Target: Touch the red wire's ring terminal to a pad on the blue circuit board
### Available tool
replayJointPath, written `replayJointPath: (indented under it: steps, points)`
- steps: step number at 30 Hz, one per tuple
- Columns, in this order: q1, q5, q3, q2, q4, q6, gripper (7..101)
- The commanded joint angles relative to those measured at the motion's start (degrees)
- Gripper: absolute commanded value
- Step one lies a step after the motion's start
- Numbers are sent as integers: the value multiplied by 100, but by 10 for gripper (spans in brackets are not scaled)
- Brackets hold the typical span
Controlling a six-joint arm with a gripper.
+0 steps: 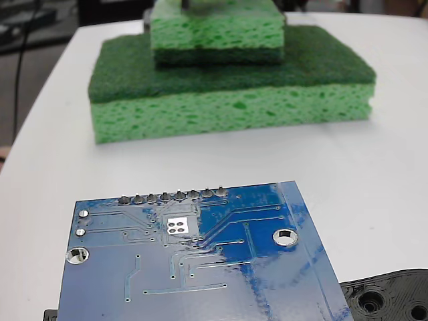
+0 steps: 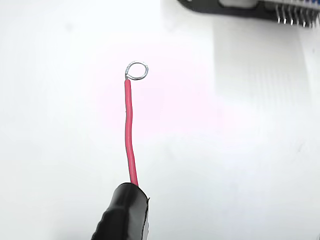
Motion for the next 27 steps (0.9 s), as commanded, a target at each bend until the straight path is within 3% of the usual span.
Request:
replayJointPath:
  steps: [1, 9, 17, 27]
  points:
    - [114, 9, -211, -88, -149, -70, 1003]
    - [1090, -765, -1846, -2619, -527, -747, 1003]
    - [1854, -1441, -3850, -4975, -158, -1573, 1003]
    - [2048, -1617, -4702, -6381, -237, -1942, 1003]
